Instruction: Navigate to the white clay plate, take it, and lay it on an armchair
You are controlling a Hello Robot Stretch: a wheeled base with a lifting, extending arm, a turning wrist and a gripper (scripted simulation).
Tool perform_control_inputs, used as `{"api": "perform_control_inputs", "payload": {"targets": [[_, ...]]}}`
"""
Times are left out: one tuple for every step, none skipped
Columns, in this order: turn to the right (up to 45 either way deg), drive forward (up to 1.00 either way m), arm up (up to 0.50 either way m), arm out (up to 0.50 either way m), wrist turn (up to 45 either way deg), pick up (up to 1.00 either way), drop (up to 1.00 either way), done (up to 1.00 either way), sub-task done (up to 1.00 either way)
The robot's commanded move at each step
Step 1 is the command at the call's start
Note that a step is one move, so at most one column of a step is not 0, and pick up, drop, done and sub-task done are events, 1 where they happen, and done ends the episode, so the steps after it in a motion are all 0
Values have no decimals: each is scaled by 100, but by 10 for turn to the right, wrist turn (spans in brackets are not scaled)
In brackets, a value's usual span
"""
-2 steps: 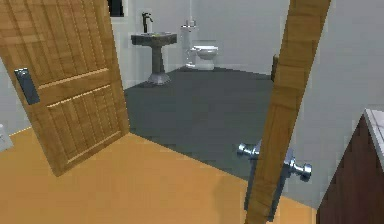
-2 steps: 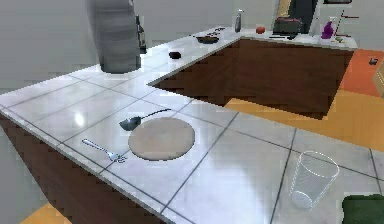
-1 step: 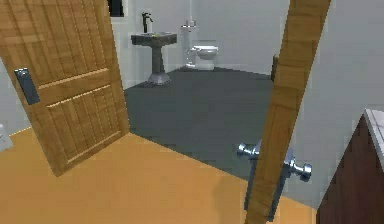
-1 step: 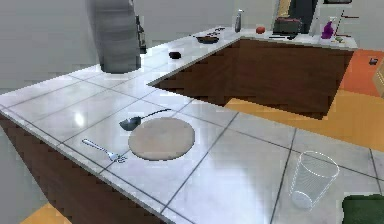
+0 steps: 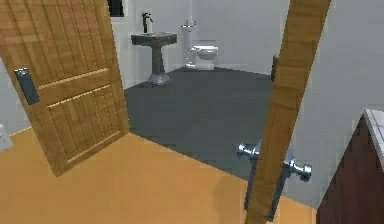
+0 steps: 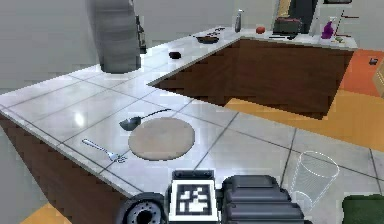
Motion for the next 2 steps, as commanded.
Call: {"api": "perform_control_inputs", "payload": {"targets": [[0,0,0,20,0,0,0,0,0],[0,0,0,0,450,0,0,0,0]]}}
